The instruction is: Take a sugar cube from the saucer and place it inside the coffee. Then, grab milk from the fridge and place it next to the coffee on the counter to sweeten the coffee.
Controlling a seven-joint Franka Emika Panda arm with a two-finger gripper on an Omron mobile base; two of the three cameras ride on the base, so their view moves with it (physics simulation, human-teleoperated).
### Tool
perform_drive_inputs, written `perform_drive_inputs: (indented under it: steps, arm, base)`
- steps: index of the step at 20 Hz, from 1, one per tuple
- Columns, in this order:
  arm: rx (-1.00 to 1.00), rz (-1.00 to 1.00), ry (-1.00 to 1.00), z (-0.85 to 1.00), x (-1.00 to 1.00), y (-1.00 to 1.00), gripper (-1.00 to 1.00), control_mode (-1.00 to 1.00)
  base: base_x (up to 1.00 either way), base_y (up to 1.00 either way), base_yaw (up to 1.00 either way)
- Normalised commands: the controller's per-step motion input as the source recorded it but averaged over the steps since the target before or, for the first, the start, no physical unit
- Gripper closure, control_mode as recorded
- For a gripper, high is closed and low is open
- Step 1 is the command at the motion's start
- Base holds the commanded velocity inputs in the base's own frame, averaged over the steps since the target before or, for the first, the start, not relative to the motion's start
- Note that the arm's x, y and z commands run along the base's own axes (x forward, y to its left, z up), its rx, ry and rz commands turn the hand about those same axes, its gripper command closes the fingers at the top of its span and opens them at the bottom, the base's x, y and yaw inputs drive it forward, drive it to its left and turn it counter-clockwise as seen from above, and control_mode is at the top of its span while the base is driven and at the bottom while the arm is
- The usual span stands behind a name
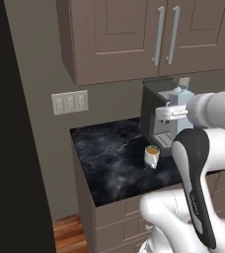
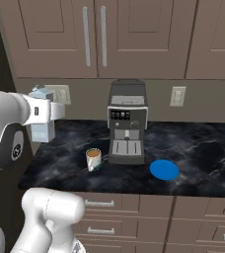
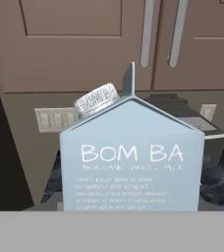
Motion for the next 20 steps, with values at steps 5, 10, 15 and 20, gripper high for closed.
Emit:
perform_drive_inputs:
  steps: [5, 10, 15, 20]
  arm:
    - [-0.02, -0.08, 0.0, -0.36, 0.0, 0.03, 1.0, -1.0]
    - [-0.03, -0.14, -0.01, -0.37, 0.09, 0.2, 1.0, -1.0]
    - [0.01, -0.22, -0.08, -0.28, 0.37, 0.31, 1.0, -1.0]
    - [0.01, -0.28, -0.11, -0.38, 0.42, 0.23, 1.0, -1.0]
  base:
    - [0.0, 0.0, 0.0]
    - [0.0, 0.0, 0.0]
    - [0.0, 0.0, 0.0]
    - [0.0, 0.0, 0.0]
